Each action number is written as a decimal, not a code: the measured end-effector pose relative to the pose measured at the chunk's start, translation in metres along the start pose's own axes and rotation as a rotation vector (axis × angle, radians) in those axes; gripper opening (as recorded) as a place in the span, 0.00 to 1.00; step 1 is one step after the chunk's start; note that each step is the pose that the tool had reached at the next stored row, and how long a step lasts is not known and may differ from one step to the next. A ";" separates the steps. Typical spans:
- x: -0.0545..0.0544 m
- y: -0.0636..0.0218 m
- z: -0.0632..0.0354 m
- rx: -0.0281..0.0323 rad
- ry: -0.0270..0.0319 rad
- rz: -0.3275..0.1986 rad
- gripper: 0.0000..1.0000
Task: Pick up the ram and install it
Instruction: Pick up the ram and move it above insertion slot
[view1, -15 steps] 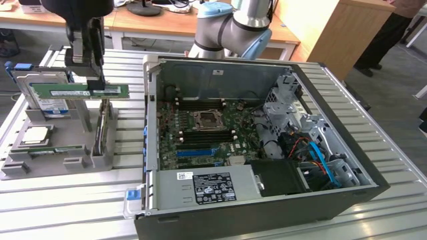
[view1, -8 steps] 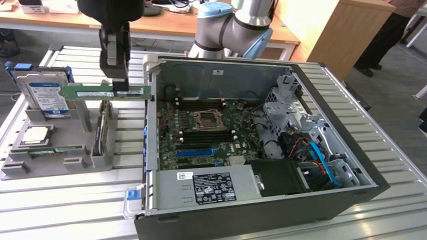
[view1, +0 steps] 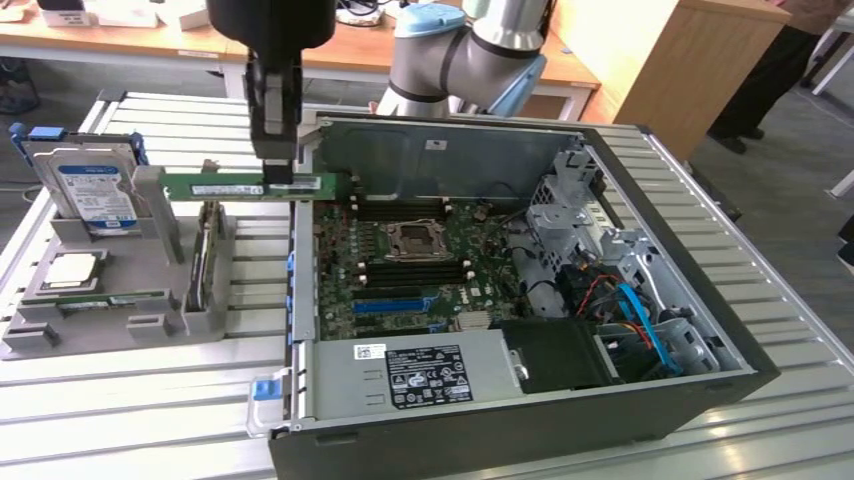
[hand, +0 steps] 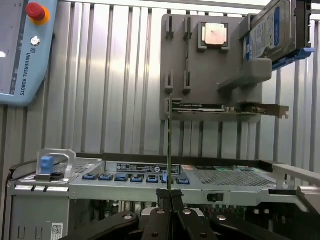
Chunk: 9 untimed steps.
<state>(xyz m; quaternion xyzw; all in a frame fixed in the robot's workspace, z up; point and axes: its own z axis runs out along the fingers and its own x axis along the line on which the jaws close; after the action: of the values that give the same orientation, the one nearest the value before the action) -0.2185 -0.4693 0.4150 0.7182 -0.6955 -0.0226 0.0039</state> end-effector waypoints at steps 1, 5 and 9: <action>0.000 -0.0038 -0.0002 -0.0001 0.0000 0.000 0.12; 0.001 -0.0182 -0.0008 -0.0003 0.0000 0.000 0.12; 0.002 -0.0340 -0.0013 -0.0004 -0.0002 0.000 0.12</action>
<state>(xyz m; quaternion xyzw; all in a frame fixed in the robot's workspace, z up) -0.1844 -0.4704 0.4150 0.7182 -0.6955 -0.0228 0.0040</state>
